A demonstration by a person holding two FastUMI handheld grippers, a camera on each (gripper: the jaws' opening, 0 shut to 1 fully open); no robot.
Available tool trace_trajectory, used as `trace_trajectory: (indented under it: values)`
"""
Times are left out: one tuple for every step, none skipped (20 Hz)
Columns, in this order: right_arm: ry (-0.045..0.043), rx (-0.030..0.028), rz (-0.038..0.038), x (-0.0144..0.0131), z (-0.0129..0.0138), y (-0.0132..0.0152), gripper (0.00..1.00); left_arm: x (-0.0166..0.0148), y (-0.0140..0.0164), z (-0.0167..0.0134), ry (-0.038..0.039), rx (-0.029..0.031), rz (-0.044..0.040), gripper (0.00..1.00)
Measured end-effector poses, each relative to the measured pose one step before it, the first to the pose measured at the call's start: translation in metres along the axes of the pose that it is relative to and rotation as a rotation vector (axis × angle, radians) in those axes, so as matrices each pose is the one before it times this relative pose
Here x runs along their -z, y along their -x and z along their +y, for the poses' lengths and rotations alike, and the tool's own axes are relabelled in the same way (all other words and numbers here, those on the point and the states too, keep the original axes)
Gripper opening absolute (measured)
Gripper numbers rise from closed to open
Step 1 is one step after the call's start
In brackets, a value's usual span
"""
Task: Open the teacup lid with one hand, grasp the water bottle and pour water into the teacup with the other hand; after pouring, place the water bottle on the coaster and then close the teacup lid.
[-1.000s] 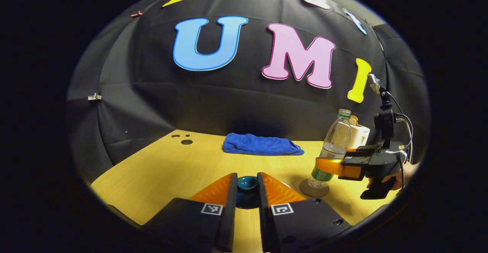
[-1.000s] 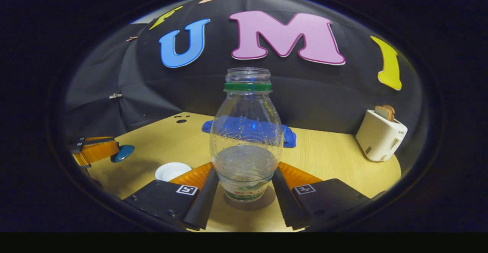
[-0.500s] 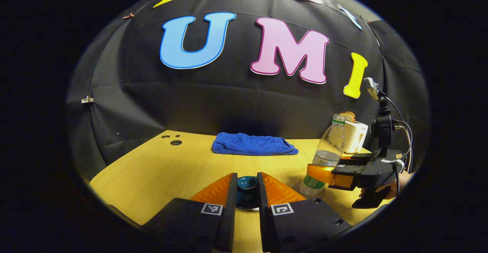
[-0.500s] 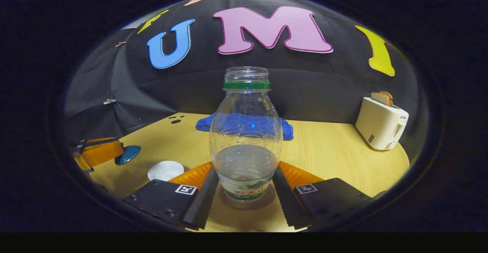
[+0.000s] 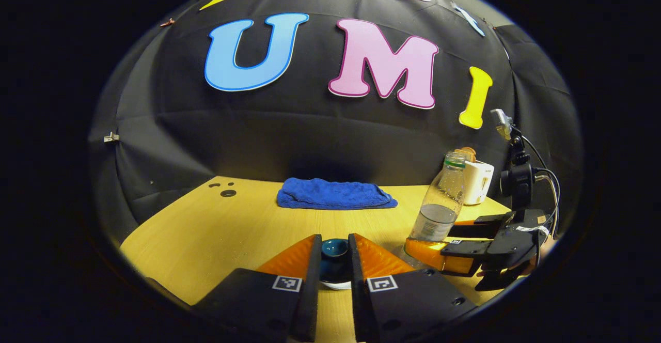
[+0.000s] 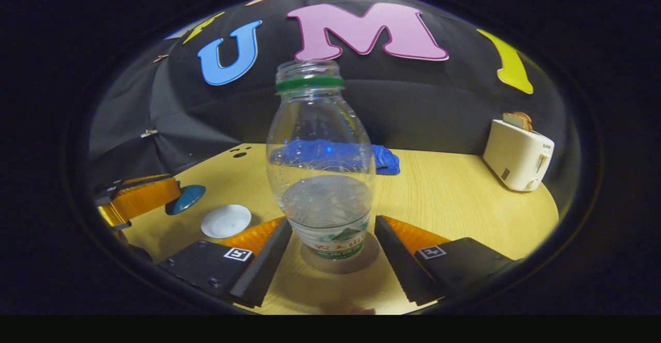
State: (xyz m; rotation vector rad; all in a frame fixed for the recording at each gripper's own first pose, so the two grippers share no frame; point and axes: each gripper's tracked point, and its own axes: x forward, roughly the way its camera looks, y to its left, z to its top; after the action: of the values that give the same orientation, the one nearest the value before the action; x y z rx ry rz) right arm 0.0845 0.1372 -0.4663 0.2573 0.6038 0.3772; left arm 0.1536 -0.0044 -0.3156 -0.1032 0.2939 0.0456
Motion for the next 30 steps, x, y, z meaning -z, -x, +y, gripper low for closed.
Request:
trace_trajectory:
  values:
    - [-0.00563,0.00105,0.01039,0.00418,0.00008,0.00164,0.99,0.00260,-0.00325,-0.00193,0.00020,0.00395,0.00364,0.31]
    - [-0.00824,0.00117,0.00916,0.00421,-0.00061,0.00346,0.99,0.00256,-0.00284,-0.00125,-0.00147,0.00282,0.00455,0.31]
    - [-0.01154,-0.00258,0.00699,0.00414,0.00041,0.00405,1.00,0.00256,-0.00253,-0.00189,-0.00110,0.00423,0.00358,0.32]
    - [-0.01187,-0.00388,0.00564,0.00450,0.00205,0.00557,1.00,0.00236,-0.00263,-0.00192,-0.00112,0.00450,0.00360,0.31]
    - [-0.00804,-0.00109,0.00526,0.00298,0.00024,0.00631,1.00,0.00352,-0.00297,-0.00342,-0.00061,0.00504,0.00320,0.32]
    - [-0.00431,0.00109,0.00201,0.00434,0.00078,0.00847,1.00,0.00380,-0.00304,-0.00101,-0.00227,0.00197,0.00672,0.31]
    - [-0.00177,0.00328,0.00144,0.00225,-0.00093,0.00731,0.99,0.00480,-0.00310,0.00040,-0.00481,-0.00037,0.00629,0.31]
    - [-0.00351,0.00251,0.00058,0.00280,-0.00047,0.00834,0.99,0.00446,-0.00245,0.00069,-0.00911,-0.00331,0.00452,0.32]
    - [-0.00443,0.00292,0.00067,0.00054,-0.00062,0.00746,0.99,0.00502,-0.00277,0.00011,-0.01290,-0.00343,0.00522,0.31]
    - [-0.00235,-0.00060,0.00161,0.00189,0.00015,0.00725,0.99,0.00342,-0.00307,0.00043,-0.01471,-0.00437,0.00519,0.27]
    - [0.00360,0.00272,-0.00040,0.00014,-0.00077,0.00616,0.99,0.00333,-0.00450,-0.00053,-0.01470,-0.00215,0.00492,0.31]
    - [0.00823,0.00338,-0.00233,-0.00037,-0.00215,0.00702,0.99,0.00296,-0.00415,-0.00018,-0.01448,-0.00116,0.00471,0.31]
    - [0.00997,0.00588,-0.00229,-0.00209,-0.00299,0.00375,0.99,0.00330,-0.00161,-0.00009,-0.01239,-0.00032,0.00636,0.31]
    - [0.00778,0.00546,-0.00199,-0.00131,-0.00369,0.00376,0.99,0.00273,-0.00207,0.00101,-0.01010,-0.00537,0.00513,0.31]
    - [0.00251,0.00537,-0.00255,-0.00235,-0.00447,0.00234,0.99,0.00265,-0.00089,-0.00003,-0.00310,-0.00152,0.00598,0.31]
    - [-0.00235,0.00395,-0.00141,-0.00177,-0.00399,0.00153,0.99,0.00164,-0.00109,-0.00187,0.00146,0.00476,0.00202,0.31]
    - [-0.00536,0.00210,0.00090,-0.00096,-0.00253,0.00037,0.99,0.00104,-0.00002,-0.00111,-0.00182,-0.00312,0.00081,0.37]
    - [-0.00633,0.00313,0.00176,-0.00064,-0.00237,0.00157,0.99,-0.00097,-0.00011,-0.00087,-0.00698,-0.00372,-0.00358,0.36]
    - [-0.00446,0.00146,-0.00065,-0.00176,-0.00148,0.00103,0.99,0.00145,-0.00059,-0.00056,-0.00867,-0.00775,0.00416,0.33]
    - [-0.00183,0.00395,-0.00230,-0.00181,-0.00097,0.00089,0.99,-0.00001,-0.00058,-0.00026,-0.00844,-0.00311,0.00125,0.34]
    - [0.00051,0.00400,-0.00172,-0.00108,-0.00036,0.00163,0.99,-0.00018,0.00075,-0.00014,-0.01035,-0.00540,0.00508,0.41]
    - [0.00008,0.00196,-0.00214,-0.00167,-0.00003,0.00202,0.99,0.00081,0.00012,-0.00199,-0.00504,0.00775,0.00942,0.55]
    - [-0.00100,0.00122,-0.00354,-0.00230,0.00141,0.00220,0.99,0.00211,0.00139,-0.00197,-0.00211,0.00845,0.01268,0.69]
    - [-0.00068,-0.00088,-0.00310,-0.00255,0.00202,0.00285,0.99,-0.00058,0.00279,-0.00401,0.00228,0.01426,0.00978,0.83]
    - [0.00308,0.00081,-0.00893,-0.00519,0.00230,0.00389,0.99,-0.00375,0.00500,-0.00075,0.00101,0.00296,0.00222,0.96]
    - [0.00705,0.00221,-0.00950,-0.00611,0.00159,0.00455,0.99,-0.00628,0.00592,-0.00064,0.00073,0.00118,-0.00365,0.98]
    - [0.00840,0.00305,-0.01344,-0.00829,0.00144,0.00419,0.99,-0.00660,0.00640,-0.00162,-0.00202,0.00363,-0.00483,0.98]
    - [0.00720,0.00216,-0.01084,-0.00795,0.00149,0.00538,0.99,-0.00848,0.00810,-0.00091,-0.00605,0.00337,-0.00533,0.98]
    - [0.00333,0.00200,-0.01227,-0.00993,0.00162,0.00552,0.99,-0.00684,0.00867,0.00089,-0.00613,0.00161,-0.00265,0.98]
    - [0.00016,0.00072,-0.01424,-0.01247,0.00255,0.00702,0.99,-0.00906,0.01018,0.00017,0.00058,0.00513,-0.00357,0.98]
